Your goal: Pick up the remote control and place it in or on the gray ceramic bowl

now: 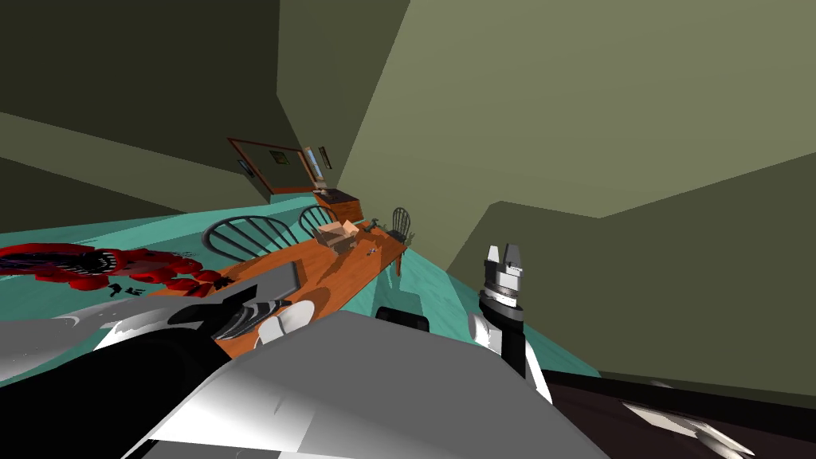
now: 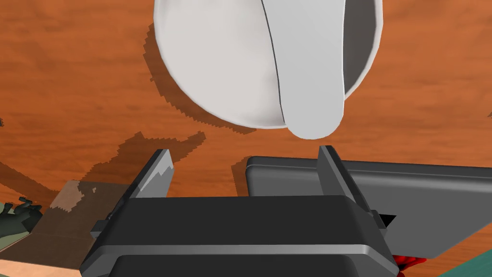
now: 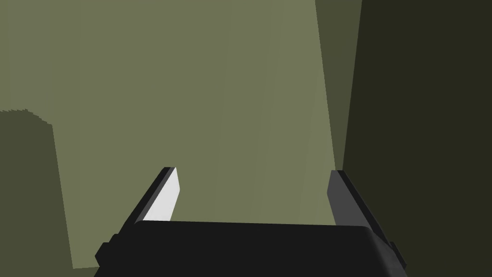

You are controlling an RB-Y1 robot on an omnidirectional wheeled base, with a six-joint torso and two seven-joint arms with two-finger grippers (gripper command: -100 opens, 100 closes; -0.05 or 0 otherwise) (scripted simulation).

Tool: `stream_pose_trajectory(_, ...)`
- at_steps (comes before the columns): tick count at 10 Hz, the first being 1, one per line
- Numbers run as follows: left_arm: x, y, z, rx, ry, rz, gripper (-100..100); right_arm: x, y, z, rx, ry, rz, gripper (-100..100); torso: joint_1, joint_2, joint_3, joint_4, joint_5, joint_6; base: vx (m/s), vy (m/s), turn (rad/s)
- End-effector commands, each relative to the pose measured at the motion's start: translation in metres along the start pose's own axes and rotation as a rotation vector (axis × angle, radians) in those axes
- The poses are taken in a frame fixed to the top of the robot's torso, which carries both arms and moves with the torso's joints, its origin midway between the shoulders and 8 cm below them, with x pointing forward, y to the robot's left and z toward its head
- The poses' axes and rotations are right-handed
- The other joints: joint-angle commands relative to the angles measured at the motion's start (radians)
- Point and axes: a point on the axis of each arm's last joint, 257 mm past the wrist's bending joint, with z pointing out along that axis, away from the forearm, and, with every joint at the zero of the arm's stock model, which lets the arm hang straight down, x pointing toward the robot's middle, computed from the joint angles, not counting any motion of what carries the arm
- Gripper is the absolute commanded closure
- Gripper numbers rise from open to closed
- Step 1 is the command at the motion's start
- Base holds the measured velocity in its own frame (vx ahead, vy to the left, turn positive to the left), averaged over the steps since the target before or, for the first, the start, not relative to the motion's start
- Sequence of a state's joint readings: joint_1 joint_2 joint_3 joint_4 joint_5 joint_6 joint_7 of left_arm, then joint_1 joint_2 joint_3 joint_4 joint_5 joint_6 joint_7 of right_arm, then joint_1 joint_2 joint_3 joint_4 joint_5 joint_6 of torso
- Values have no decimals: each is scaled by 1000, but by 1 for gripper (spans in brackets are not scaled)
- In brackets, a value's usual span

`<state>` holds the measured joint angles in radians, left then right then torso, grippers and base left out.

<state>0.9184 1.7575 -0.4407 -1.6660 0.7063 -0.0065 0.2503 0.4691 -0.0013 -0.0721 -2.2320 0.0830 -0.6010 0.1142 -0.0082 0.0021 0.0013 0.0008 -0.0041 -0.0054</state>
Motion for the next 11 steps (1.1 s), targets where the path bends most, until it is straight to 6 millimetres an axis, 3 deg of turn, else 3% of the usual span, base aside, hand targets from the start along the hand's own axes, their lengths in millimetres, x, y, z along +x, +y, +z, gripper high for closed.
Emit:
stream_pose_trajectory(1,-6,-9,-5,3,3,7,-100,0,0,0,0,0,0,0,0,0,0,0,0,0,-26,7,54)
stream_pose_trajectory(3,-6,-9,-5,3,3,7,-100,0,0,0,0,0,0,0,0,-1,0,0,0,0,-11,2,4)
stream_pose_trajectory(8,-16,-33,-17,9,14,27,-100,0,0,0,0,0,0,0,-1,-1,0,0,0,0,-15,4,36)
stream_pose_trajectory(11,-16,-33,-17,9,14,27,-100,0,0,0,0,0,0,0,0,-1,-1,0,0,0,-8,2,3)
